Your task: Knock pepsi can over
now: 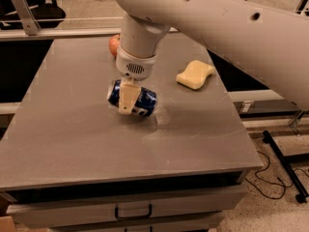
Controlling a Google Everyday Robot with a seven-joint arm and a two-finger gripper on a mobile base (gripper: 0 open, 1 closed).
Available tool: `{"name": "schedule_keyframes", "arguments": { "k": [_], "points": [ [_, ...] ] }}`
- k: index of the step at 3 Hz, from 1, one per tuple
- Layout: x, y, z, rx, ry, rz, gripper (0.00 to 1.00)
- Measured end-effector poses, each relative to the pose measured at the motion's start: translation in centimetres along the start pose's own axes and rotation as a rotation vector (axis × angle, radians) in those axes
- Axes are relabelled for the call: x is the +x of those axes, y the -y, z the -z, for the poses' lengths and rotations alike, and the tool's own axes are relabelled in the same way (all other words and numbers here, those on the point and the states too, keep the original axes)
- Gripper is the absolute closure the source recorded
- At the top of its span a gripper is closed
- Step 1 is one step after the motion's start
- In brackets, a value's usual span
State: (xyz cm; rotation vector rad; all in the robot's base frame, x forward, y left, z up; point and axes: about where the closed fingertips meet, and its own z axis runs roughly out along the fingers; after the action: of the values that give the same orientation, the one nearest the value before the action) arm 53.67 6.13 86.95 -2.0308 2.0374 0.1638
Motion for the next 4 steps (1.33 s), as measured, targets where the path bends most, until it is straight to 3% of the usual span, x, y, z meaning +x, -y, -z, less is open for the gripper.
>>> {"name": "schedule_keyframes", "arguments": {
  "k": [1,2,3,4],
  "points": [
    [-0.1,0.5,0.1,0.001,0.006,-0.026,0.0],
    [0.0,0.3,1.0,0.001,0.051,-0.046,0.0],
    [1.6,-0.1,2.1,-0.007,0.118,-0.083,0.0],
    [5.5,0.4,5.1,0.008,0.233,-0.144,0.0]
  ]
}}
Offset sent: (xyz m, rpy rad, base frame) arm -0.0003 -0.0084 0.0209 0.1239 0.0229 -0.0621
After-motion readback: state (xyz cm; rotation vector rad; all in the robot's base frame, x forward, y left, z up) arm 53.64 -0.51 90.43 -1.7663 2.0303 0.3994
